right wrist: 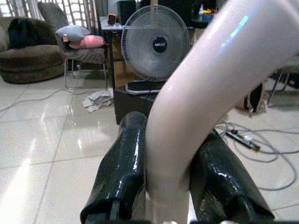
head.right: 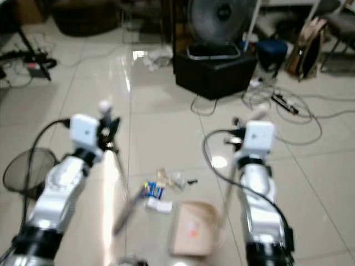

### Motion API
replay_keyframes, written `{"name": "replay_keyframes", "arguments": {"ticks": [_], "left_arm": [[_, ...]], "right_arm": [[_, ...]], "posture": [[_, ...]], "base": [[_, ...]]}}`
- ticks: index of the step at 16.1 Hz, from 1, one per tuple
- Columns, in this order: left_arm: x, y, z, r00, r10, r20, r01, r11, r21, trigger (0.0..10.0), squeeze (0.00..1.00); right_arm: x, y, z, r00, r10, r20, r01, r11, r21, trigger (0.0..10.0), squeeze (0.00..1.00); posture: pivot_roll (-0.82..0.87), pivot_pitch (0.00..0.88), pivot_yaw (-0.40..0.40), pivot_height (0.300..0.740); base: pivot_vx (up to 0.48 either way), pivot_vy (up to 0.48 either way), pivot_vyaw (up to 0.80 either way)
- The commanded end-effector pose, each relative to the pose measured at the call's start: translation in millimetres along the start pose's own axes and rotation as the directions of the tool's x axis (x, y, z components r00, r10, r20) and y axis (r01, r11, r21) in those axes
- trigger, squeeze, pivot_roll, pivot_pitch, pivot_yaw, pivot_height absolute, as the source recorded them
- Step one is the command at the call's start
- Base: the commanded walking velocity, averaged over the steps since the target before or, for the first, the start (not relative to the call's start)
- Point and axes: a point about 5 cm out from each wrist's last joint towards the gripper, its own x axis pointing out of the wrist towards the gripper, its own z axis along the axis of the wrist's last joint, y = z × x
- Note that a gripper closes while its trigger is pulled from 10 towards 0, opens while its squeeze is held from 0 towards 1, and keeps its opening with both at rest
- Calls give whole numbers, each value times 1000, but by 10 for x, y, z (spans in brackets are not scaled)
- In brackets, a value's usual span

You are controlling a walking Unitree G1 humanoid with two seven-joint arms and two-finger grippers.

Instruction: Sweep floor

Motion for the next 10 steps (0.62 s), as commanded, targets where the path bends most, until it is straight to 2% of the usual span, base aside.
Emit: {"name": "replay_keyframes", "arguments": {"ticks": [1,7,10], "left_arm": [[41,-34,93,999,-12,39,12,1000,12,10000,0],[53,-28,103,999,-14,42,14,1000,11,10000,0],[58,-28,107,999,-16,44,15,1000,13,10000,0]], "right_arm": [[2,-80,61,999,-30,33,29,999,20,10000,0],[12,-60,46,1000,-15,26,15,1000,-17,10000,0],[9,-48,35,1000,-12,21,12,1000,-22,10000,0]], "posture": [[-11,80,39,740],[-10,75,43,740],[-7,75,45,740]], "base": [[307,0,0],[317,0,0],[336,0,800]]}}
